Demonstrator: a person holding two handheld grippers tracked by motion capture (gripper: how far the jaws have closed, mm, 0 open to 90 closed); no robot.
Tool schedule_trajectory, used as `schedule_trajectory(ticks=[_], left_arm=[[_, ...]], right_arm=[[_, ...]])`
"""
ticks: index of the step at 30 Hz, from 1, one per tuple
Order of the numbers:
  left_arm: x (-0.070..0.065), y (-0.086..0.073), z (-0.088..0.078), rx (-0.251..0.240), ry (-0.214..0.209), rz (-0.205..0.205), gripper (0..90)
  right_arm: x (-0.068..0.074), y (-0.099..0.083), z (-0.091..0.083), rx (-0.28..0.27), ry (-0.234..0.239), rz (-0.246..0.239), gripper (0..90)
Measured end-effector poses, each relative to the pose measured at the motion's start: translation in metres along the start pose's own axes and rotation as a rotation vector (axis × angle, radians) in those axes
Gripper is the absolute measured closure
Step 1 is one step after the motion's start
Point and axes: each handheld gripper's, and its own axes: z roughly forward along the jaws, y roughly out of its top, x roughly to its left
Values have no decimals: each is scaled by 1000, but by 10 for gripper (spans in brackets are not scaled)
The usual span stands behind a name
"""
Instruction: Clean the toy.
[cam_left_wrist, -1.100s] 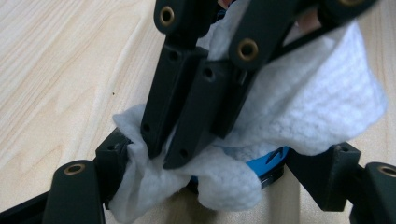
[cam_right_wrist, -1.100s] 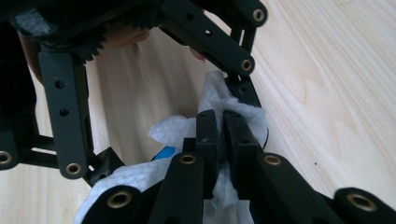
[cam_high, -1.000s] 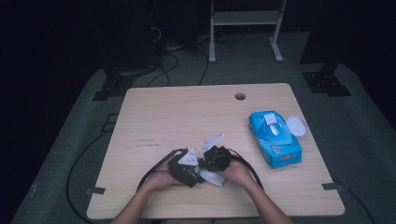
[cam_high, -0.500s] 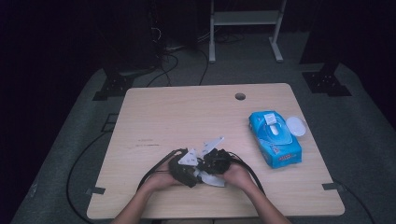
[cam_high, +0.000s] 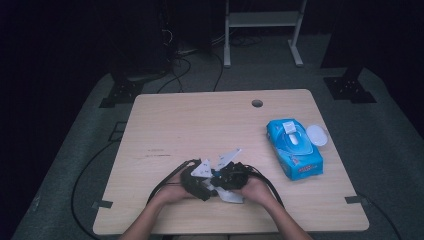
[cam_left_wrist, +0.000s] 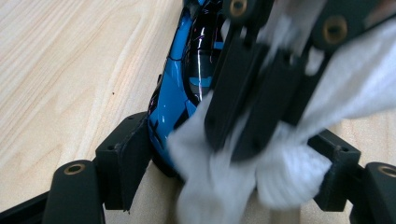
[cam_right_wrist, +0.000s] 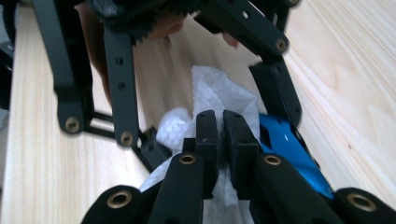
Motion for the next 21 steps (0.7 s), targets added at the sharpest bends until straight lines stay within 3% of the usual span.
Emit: schedule_trajectory(ticks=[6, 13, 18, 21], left_arm=[[0, 0, 0, 1, -1, 2, 253], [0, 0, 0, 4, 0, 1, 254], [0, 0, 0, 0, -1, 2, 254], [0, 1, 0, 8, 2, 4, 254]], right_arm=[[-5, -14, -19, -25, -6, 43, 847], [3, -3, 1, -24, -6, 13, 847], [-1, -6, -8, -9, -6, 1, 847], [-8, -7, -14, -21, -40, 30, 847]])
